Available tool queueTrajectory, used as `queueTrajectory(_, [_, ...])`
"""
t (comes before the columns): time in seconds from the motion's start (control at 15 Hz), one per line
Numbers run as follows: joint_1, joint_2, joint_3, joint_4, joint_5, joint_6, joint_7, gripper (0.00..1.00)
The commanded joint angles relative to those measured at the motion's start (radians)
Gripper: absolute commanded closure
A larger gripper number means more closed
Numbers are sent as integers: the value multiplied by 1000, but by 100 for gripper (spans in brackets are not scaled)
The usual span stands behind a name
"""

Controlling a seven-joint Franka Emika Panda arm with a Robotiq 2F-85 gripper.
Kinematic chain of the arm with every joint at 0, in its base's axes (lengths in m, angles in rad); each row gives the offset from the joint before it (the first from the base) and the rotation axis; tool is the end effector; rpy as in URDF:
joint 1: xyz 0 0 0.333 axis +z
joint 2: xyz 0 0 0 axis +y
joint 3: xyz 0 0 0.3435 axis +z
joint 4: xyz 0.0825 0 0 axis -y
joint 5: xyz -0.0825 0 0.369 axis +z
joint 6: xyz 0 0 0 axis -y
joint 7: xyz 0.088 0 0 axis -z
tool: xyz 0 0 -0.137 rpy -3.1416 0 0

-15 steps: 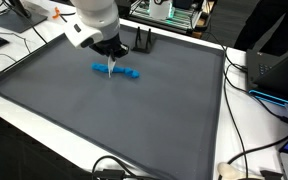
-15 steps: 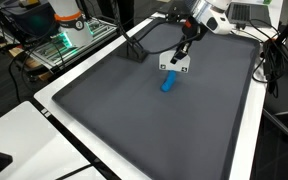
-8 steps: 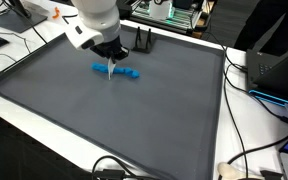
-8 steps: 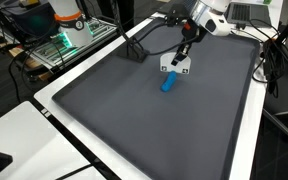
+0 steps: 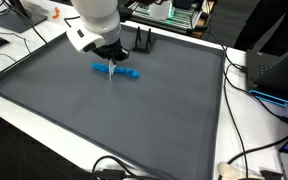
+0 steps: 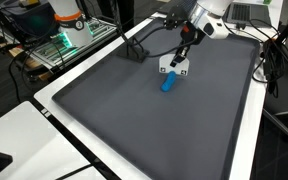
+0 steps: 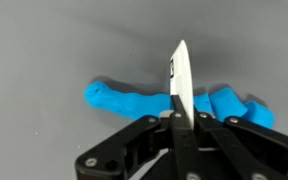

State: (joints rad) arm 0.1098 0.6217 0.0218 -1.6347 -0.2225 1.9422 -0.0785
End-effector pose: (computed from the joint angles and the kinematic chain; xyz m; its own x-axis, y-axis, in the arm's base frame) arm 0.6451 0.0626 0.2386 0.9036 0.2776 -0.3263 0.3348 -0.9328 0.1333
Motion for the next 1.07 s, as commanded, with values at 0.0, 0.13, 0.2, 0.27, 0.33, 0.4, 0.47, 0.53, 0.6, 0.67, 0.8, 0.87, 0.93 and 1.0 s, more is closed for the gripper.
queueTrajectory(0.0, [2, 26, -3, -15, -20, 10, 5, 99])
queueTrajectory(0.13, [1, 30, -3, -14, -18, 6, 3, 99])
queueTrajectory(0.2, [0, 32, -3, -14, -17, 3, 2, 99])
queueTrajectory(0.27, [0, 32, -3, -14, -18, -1, -1, 99])
queueTrajectory(0.33, [0, 32, -3, -14, -18, -11, -4, 99])
queueTrajectory(0.4, [-1, 33, -2, -13, -17, -20, -8, 99])
queueTrajectory(0.47, [-1, 33, -2, -13, -16, -25, -11, 99])
queueTrajectory(0.53, [-2, 34, -1, -12, -15, -39, -16, 99])
queueTrajectory(0.6, [-3, 35, 0, -11, -13, -48, -22, 99])
queueTrajectory(0.67, [-3, 37, 1, -8, -12, -60, -25, 99])
queueTrajectory(0.8, [-4, 42, 2, -3, -11, -81, -35, 99])
queueTrajectory(0.87, [-5, 45, 2, -1, -10, -93, -39, 99])
queueTrajectory(0.93, [-5, 46, 2, -1, -10, -101, -41, 99])
queueTrajectory(1.0, [-5, 47, 2, -1, -11, -110, -43, 99])
